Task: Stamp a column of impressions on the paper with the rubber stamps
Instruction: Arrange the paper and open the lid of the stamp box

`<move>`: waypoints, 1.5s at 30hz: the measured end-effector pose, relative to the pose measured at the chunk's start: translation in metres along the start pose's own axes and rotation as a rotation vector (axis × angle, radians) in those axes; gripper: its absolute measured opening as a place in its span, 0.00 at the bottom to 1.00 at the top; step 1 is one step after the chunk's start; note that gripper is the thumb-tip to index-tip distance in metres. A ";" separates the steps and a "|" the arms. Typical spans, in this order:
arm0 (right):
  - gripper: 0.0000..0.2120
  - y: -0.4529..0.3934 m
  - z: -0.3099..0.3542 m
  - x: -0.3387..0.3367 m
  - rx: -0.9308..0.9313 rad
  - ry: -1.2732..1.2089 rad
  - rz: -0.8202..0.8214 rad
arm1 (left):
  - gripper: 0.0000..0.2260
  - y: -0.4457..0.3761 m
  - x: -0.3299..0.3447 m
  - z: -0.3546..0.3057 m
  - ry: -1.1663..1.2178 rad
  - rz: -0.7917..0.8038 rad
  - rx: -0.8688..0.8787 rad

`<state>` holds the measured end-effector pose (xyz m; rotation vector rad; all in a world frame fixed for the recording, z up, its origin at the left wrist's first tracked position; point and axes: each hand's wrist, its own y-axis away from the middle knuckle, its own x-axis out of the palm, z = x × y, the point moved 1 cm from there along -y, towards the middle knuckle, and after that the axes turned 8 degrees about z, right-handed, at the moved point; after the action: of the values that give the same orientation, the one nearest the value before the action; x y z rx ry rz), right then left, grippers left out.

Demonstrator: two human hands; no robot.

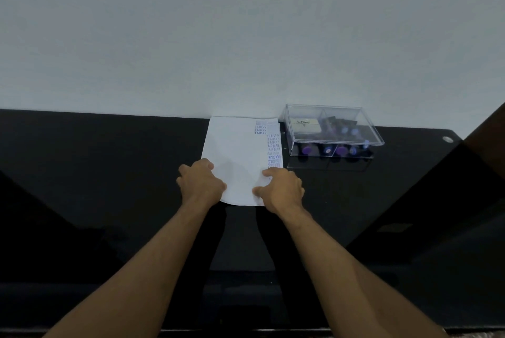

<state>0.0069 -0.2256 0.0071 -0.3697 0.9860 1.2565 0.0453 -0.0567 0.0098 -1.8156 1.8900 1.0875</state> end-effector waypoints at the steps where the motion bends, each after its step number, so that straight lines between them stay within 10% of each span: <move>1: 0.25 0.001 0.002 0.003 -0.012 -0.014 -0.006 | 0.24 0.000 0.002 -0.001 0.028 0.003 0.010; 25: 0.26 0.056 -0.016 -0.010 0.046 -0.332 0.071 | 0.18 0.048 -0.025 0.047 0.945 0.271 -0.141; 45: 0.20 0.157 -0.051 0.014 -0.126 -0.131 0.022 | 0.26 0.153 -0.017 0.099 -0.062 0.068 0.229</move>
<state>-0.1573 -0.2041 0.0095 -0.3702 0.8032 1.3491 -0.1243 0.0107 0.0025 -1.5859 1.9624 0.8955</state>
